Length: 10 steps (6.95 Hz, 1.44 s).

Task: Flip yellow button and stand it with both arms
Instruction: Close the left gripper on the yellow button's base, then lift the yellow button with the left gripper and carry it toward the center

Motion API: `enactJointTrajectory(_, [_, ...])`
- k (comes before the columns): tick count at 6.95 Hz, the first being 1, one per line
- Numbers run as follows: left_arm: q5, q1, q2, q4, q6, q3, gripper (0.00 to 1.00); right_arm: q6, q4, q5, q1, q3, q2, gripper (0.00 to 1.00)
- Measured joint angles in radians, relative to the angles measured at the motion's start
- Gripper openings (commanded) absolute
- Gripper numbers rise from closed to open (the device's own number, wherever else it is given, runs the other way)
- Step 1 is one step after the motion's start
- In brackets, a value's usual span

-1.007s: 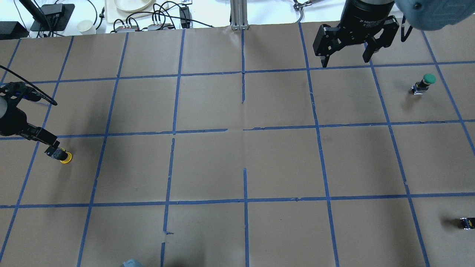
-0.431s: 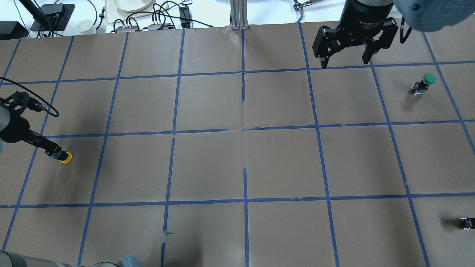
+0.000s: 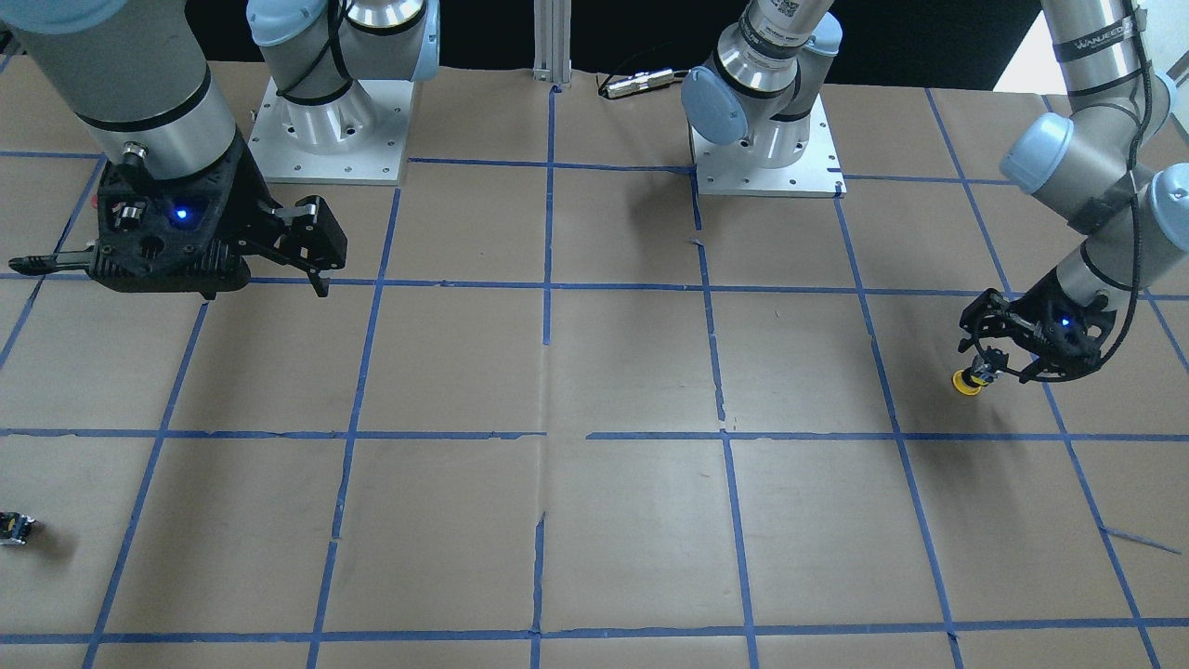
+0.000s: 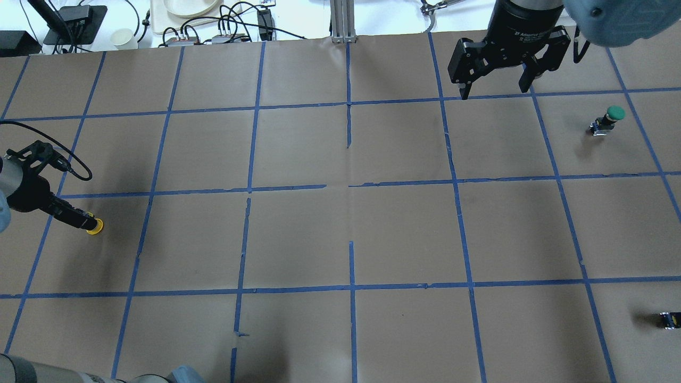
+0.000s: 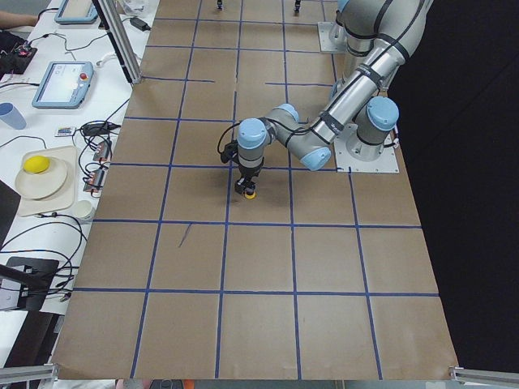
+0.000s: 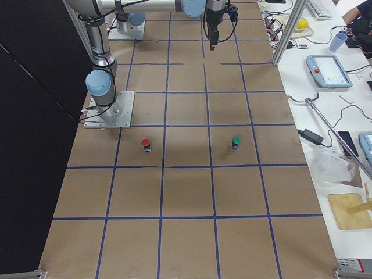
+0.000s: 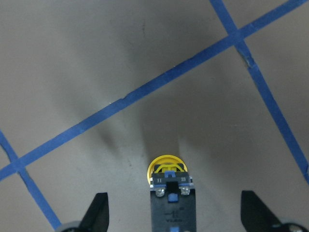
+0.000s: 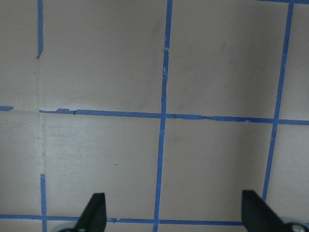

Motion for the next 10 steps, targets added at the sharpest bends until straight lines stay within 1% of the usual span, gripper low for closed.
enactJointTrajectory(1, [0.000, 0.000, -0.004, 0.000, 0.003, -0.001, 0.72, 0.000, 0.000, 0.000, 0.000, 0.000, 0.000, 0.99])
enactJointTrajectory(2, [0.001, 0.001, -0.009, 0.000, 0.000, -0.002, 0.57, 0.000, 0.000, 0.001, 0.000, 0.000, 0.000, 0.99])
enactJointTrajectory(3, [0.002, 0.001, -0.013, 0.000, -0.004, -0.002, 0.34, 0.000, 0.000, 0.000, 0.000, 0.000, -0.001, 0.99])
enactJointTrajectory(4, [0.006, 0.001, -0.015, 0.000, -0.004, -0.002, 0.28, 0.000, 0.000, 0.000, 0.000, 0.000, -0.001, 0.99])
enactJointTrajectory(5, [0.011, 0.001, -0.012, 0.000, -0.005, -0.001, 0.15, 0.000, 0.000, 0.001, 0.000, 0.000, -0.001, 0.99])
enactJointTrajectory(6, [0.014, -0.001, -0.007, -0.003, -0.007, 0.001, 0.06, 0.000, 0.000, 0.001, 0.000, 0.000, -0.001, 0.99])
enactJointTrajectory(8, [0.012, -0.009, 0.016, -0.017, -0.013, 0.005, 0.05, 0.000, 0.001, 0.001, 0.000, 0.000, -0.001, 0.99])
enactJointTrajectory(9, [0.006, -0.029, 0.045, -0.047, -0.035, 0.007, 0.05, 0.000, 0.001, 0.001, 0.000, 0.000, -0.001, 0.99])
enactJointTrajectory(10, [-0.011, -0.078, 0.092, -0.098, -0.099, 0.013, 0.05, 0.000, 0.001, 0.000, 0.000, 0.000, -0.001, 0.99])
